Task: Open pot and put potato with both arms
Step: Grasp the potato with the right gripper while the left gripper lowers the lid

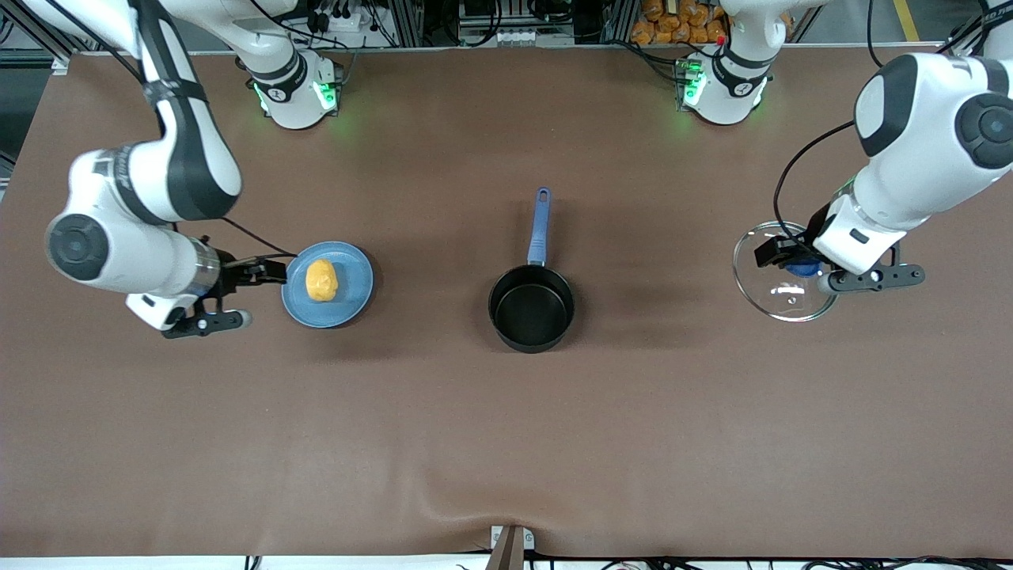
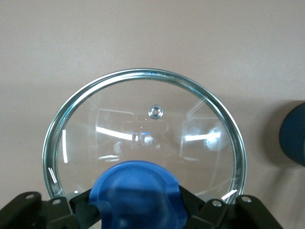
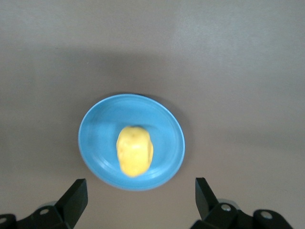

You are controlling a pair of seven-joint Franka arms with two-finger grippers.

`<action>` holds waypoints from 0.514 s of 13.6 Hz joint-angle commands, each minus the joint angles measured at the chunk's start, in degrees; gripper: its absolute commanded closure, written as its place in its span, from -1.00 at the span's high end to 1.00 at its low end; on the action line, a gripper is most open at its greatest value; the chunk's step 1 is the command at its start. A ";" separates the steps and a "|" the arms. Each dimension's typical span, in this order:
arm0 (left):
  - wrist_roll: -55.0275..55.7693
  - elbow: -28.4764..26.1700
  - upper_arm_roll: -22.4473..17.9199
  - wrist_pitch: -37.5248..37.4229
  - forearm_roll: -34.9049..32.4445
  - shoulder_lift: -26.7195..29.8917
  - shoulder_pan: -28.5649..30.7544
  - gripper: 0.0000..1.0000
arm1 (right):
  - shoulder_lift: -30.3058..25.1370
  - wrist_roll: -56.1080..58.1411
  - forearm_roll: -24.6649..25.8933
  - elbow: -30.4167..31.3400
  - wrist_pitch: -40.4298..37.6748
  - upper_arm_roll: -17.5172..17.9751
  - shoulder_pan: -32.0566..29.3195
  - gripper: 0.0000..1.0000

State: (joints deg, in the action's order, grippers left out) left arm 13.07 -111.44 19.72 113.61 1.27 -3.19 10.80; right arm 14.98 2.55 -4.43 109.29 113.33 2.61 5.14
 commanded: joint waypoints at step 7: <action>0.11 -4.83 0.15 18.81 -1.61 -10.68 0.09 -0.62 | 0.05 -1.93 -1.10 16.91 19.12 0.12 2.77 1.00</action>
State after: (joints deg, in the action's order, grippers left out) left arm 13.07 -115.01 19.73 128.46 1.11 -12.63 10.72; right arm 15.55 1.02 -4.61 123.94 130.06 2.76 7.58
